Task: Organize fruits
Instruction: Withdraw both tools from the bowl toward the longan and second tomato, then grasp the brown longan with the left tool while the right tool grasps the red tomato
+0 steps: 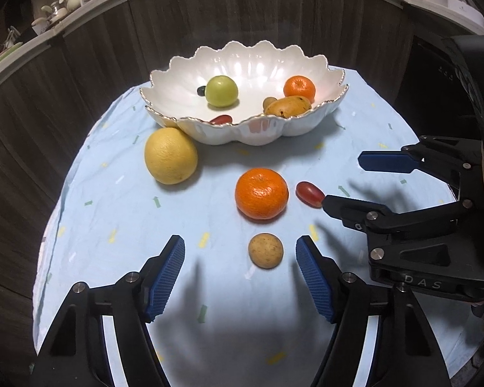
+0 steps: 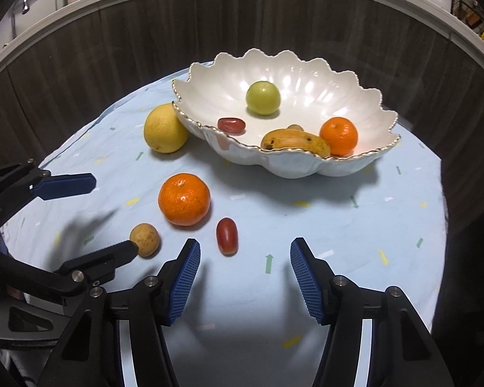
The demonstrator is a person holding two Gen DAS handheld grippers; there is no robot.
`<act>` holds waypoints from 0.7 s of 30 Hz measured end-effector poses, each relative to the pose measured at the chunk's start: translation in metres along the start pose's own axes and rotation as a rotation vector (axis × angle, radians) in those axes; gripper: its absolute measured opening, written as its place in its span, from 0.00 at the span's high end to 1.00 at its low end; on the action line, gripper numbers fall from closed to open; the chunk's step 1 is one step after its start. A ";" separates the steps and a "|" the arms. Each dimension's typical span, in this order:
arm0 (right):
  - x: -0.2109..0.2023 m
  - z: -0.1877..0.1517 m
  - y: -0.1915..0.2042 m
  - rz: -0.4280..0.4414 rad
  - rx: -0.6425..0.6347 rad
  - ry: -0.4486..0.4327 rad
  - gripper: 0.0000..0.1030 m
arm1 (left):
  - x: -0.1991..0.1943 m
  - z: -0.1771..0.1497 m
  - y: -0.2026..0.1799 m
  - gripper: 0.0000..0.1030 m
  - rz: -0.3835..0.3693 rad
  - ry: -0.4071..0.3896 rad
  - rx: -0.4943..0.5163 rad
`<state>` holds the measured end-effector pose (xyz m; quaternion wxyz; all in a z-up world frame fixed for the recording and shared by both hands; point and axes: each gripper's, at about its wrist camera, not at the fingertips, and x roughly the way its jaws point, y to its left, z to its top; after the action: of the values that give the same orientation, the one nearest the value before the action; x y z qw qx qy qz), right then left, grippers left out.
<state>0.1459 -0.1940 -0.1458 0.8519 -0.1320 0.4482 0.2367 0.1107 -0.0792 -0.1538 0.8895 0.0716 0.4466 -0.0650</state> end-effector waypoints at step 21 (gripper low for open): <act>0.033 0.002 -0.002 0.077 -0.022 0.023 0.59 | 0.031 -0.006 -0.005 0.58 -0.041 0.056 -0.033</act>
<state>0.1646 -0.1849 -0.1719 0.8353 -0.1265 0.4603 0.2726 0.1236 -0.0846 -0.1830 0.8762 0.0496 0.4737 -0.0737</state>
